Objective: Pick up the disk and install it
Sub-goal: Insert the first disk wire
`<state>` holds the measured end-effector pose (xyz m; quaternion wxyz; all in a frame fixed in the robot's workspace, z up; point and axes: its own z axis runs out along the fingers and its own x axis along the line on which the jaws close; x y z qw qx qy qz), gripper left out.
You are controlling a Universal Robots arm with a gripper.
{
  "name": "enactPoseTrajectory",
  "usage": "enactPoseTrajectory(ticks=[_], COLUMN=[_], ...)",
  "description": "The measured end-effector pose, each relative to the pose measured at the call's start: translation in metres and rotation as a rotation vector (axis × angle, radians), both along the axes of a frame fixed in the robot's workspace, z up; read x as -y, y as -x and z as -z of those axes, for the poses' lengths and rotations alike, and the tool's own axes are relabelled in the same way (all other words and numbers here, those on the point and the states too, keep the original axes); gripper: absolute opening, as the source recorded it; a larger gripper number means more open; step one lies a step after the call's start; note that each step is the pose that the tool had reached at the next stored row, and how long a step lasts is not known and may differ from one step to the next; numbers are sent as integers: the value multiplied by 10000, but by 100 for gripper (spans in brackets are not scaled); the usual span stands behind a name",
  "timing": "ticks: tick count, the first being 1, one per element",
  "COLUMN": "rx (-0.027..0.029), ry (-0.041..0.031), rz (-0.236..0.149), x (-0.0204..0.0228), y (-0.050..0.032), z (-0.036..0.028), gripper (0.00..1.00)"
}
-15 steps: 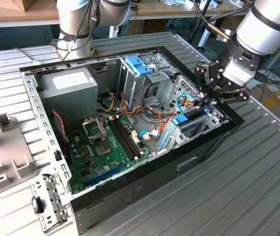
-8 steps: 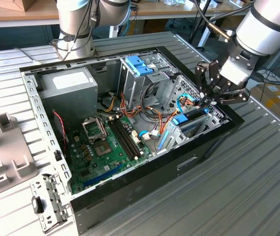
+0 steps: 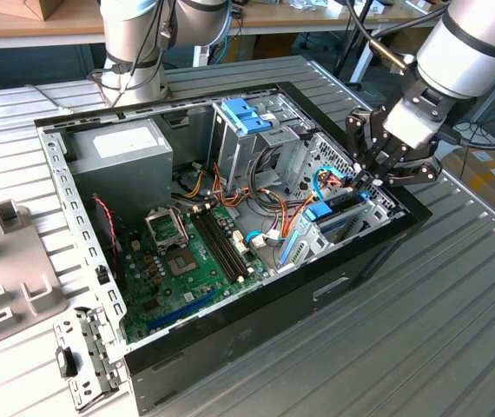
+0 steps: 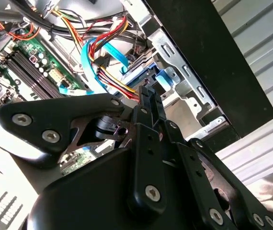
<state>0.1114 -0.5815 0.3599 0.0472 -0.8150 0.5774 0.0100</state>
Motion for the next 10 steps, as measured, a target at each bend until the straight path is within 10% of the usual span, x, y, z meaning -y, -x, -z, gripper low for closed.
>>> enactPoseTrajectory(ticks=[10], rx=[-1], ry=[1], rz=[741], x=[0], y=[0], z=[6], gripper=[17])
